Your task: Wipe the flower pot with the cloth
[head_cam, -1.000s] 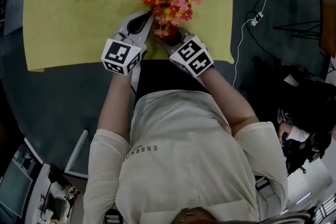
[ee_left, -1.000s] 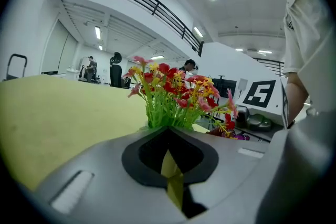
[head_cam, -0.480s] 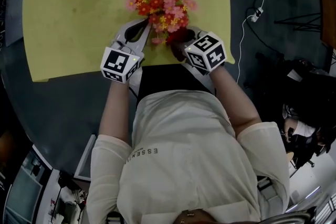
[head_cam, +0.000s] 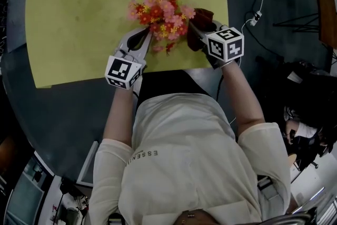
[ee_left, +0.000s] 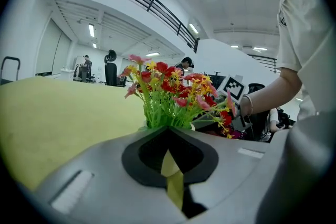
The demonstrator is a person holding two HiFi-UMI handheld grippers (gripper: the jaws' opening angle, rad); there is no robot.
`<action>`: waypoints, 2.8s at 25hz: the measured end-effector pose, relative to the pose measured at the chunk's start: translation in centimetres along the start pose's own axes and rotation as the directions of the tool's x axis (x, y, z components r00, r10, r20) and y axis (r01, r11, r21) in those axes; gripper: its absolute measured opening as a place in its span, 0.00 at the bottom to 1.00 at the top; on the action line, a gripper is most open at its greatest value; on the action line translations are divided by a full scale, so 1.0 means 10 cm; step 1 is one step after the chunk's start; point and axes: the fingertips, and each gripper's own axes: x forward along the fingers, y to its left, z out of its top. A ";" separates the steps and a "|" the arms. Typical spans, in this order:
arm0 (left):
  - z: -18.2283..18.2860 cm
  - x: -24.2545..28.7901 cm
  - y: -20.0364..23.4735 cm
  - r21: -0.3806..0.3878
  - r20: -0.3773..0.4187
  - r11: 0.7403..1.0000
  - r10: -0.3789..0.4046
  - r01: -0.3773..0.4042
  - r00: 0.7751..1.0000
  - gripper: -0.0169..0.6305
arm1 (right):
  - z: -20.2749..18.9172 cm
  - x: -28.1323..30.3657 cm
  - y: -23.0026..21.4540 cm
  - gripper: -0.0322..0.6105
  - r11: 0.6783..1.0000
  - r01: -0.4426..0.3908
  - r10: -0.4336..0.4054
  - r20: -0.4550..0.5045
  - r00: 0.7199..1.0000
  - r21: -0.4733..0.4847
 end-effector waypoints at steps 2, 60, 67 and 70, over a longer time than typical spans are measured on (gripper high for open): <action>0.01 0.00 0.01 -0.016 0.004 1.000 0.001 -0.001 1.000 0.05 | 0.20 0.06 -0.10 0.12 1.000 -0.004 0.004 0.010 1.000 -0.013; 0.13 -0.05 0.09 -0.216 0.111 0.948 0.261 -0.233 0.959 0.05 | 1.09 0.97 0.36 0.12 0.761 -0.552 0.447 -0.341 0.827 -0.341; 0.19 0.03 0.12 -0.223 0.127 0.933 0.316 -0.283 0.940 0.05 | 1.13 1.19 0.75 0.12 0.592 -0.768 0.622 -0.468 0.627 -0.242; 0.15 0.04 0.12 -0.228 0.108 0.929 0.323 -0.293 0.940 0.05 | 1.05 1.21 0.93 0.12 0.504 -0.853 0.687 -0.538 0.489 -0.132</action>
